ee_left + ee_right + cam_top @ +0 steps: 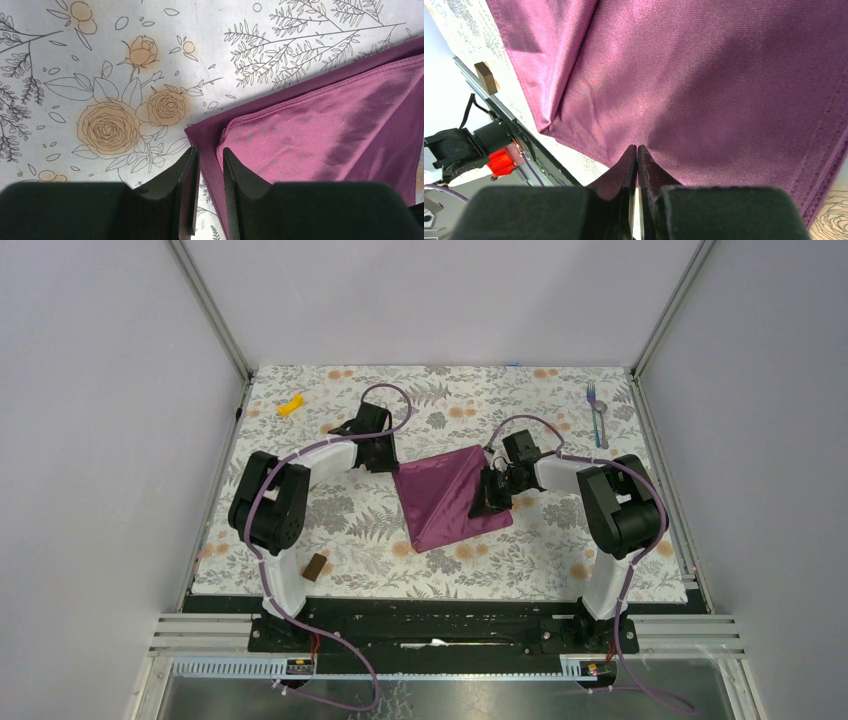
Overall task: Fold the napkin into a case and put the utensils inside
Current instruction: Smooth out the upper triangle-folded napkin at the center of the board.
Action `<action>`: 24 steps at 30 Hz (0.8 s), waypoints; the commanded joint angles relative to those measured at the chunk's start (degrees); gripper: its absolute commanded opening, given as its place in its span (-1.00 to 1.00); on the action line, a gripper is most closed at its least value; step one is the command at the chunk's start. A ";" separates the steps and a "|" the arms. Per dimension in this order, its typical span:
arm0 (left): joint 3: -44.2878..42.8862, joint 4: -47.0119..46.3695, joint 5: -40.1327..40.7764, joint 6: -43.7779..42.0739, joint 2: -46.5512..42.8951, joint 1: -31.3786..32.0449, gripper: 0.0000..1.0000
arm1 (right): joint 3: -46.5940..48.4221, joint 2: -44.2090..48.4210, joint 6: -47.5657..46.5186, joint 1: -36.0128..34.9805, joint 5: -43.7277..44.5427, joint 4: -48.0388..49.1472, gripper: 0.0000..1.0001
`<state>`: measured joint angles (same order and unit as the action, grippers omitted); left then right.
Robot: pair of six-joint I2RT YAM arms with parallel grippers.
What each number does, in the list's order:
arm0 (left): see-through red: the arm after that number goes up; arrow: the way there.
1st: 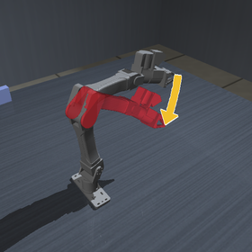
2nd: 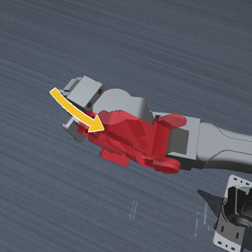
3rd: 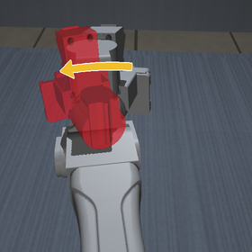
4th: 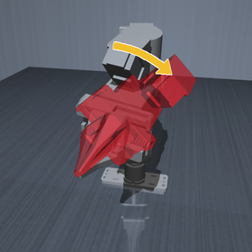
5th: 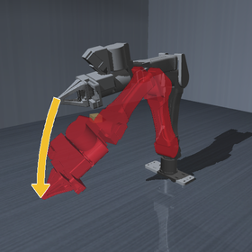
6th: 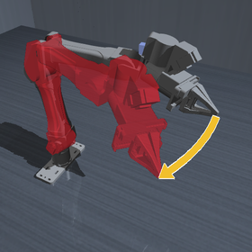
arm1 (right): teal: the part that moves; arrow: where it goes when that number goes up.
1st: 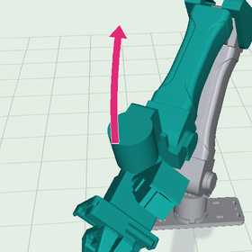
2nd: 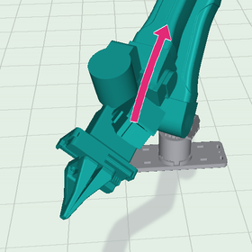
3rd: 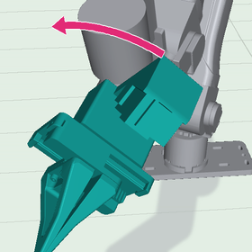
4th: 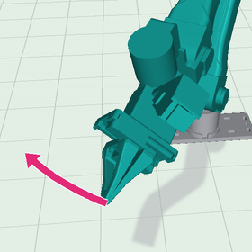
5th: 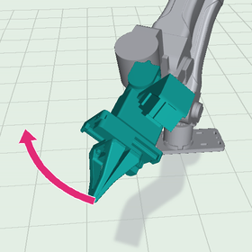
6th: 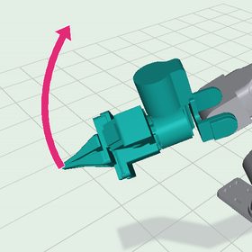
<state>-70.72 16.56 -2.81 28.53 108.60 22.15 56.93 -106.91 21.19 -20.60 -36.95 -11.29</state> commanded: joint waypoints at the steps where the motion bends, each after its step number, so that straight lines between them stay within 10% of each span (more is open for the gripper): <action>1: -3.46 -2.17 -0.84 -0.19 1.50 -0.44 -0.43 | 0.99 -0.51 -1.06 -0.57 -0.08 0.30 -0.82; 24: -1.34 -2.61 0.70 0.88 -1.55 -0.44 -0.99 | 1.25 -1.05 -1.06 -0.73 -0.23 0.22 -0.86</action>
<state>-73.60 15.88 -3.99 28.93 111.66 21.93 56.93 -107.13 21.15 -20.64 -36.97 -11.29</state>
